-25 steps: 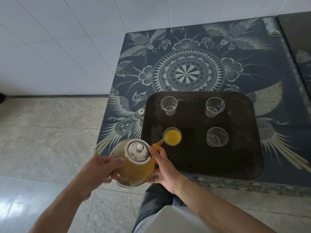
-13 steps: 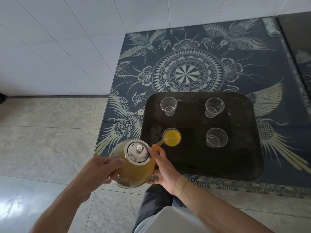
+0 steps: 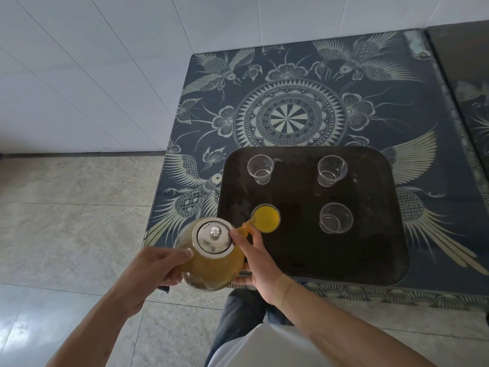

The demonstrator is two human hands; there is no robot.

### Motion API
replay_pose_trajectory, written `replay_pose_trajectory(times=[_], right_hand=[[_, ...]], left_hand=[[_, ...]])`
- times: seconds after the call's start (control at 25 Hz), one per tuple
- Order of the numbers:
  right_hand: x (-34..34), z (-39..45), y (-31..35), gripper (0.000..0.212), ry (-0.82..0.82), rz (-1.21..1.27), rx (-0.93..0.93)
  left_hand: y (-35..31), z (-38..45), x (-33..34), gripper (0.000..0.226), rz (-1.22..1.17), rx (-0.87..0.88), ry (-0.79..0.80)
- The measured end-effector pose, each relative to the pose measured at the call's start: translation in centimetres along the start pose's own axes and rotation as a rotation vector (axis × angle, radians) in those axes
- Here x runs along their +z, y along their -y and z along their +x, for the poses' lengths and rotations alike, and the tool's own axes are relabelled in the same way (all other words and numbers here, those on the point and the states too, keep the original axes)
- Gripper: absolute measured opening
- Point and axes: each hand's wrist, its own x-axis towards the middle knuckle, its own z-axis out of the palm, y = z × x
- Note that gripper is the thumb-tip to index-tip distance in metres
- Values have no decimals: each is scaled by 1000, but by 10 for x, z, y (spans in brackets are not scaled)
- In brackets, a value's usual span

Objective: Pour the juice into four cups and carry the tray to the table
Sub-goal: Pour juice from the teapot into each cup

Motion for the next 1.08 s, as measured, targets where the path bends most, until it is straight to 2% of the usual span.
replay_pose_trajectory(times=[0.16, 0.4, 0.56, 0.8, 1.0, 1.08], right_hand=[[4, -2, 6, 81, -16, -18, -42], [19, -4, 28, 77, -4, -48, -150], [27, 4, 48, 77, -7, -87, -220], [34, 24, 78, 84, -43, -124, -286], [36, 43, 94, 97, -36, -100, -284], [36, 51, 97, 99, -51, -71, -274]], left_hand=[[5, 6, -9, 85, -58, 21, 28], [4, 12, -28, 98, -133, 148, -32], [-3, 26, -40, 90, -179, 221, -32], [-20, 56, -54, 93, -195, 323, -20], [-36, 84, -57, 53, -171, 322, 7], [-41, 94, -60, 50, -142, 319, -2]])
